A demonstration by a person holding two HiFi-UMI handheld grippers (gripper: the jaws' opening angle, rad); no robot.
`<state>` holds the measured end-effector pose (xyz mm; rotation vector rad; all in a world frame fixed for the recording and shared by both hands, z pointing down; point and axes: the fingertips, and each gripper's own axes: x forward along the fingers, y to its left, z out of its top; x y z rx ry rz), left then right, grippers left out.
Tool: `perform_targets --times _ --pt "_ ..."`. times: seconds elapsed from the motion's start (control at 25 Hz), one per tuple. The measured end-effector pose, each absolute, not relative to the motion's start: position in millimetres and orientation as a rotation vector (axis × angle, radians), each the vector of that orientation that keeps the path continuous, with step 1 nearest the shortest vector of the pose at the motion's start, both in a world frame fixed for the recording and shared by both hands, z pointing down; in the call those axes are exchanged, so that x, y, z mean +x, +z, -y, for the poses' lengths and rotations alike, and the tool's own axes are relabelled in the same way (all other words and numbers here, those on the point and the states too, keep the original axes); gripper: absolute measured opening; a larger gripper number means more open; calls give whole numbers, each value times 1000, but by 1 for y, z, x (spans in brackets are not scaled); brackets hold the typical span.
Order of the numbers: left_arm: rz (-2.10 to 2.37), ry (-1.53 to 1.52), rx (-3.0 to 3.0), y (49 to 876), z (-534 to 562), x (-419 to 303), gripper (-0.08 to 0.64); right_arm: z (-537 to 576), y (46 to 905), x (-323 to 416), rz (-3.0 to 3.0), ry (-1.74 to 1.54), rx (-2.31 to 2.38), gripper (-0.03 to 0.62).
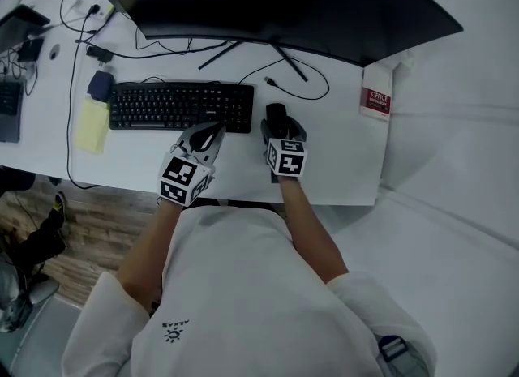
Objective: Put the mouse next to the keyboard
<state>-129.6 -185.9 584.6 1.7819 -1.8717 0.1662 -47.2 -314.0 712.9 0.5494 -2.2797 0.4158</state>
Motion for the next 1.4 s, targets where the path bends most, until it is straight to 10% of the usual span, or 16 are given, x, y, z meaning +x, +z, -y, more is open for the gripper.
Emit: perform_targets --times 1.4 --pt "1801 241 1876 573 191 -137 8 311 716 -48 2220 439 652 314"
